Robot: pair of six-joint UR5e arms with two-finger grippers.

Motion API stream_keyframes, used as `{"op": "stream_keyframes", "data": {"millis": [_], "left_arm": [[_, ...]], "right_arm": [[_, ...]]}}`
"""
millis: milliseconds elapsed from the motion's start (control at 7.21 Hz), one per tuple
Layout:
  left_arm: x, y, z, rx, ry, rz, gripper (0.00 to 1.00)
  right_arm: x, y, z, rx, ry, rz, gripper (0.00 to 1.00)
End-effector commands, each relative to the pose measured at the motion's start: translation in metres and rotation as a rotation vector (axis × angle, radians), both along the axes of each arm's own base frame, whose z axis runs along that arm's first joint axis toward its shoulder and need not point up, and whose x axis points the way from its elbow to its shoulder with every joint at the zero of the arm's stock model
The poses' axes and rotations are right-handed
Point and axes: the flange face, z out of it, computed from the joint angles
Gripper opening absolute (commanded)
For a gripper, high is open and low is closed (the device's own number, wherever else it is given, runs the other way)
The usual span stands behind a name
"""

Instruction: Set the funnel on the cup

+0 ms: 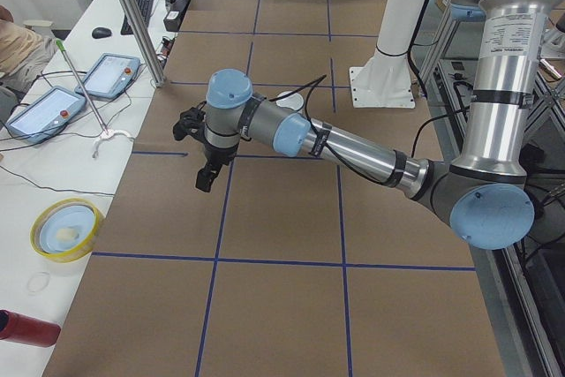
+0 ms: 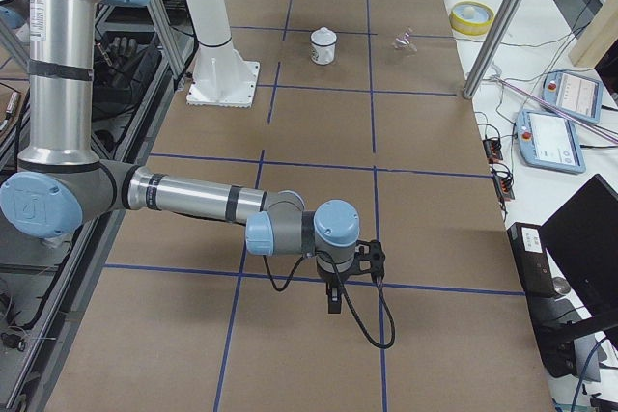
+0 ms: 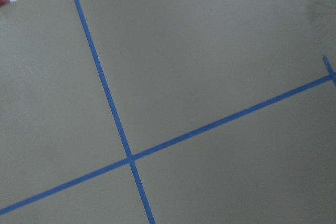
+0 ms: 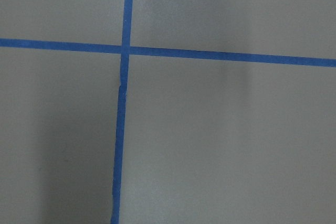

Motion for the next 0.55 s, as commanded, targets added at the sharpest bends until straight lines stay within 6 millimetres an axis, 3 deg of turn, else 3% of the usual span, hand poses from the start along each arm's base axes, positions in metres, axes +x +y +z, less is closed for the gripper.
{"op": "stream_keyframes", "data": {"millis": [0,139,277,416], "left_arm": [[0.002,0.007,0.004,0.035,0.049,-0.047,1.0],[0.036,0.004,-0.01,0.085,0.077,-0.003,1.0],[0.077,0.007,-0.026,-0.007,0.138,-0.027,1.0],[0.127,0.009,-0.06,-0.063,0.196,-0.024,1.0]], "right_arm": [[0.0,0.0,0.0,0.0,0.0,0.0,1.0],[0.0,0.0,0.0,0.0,0.0,0.0,1.0],[0.0,0.0,0.0,0.0,0.0,0.0,1.0],[0.0,0.0,0.0,0.0,0.0,0.0,1.0]]}}
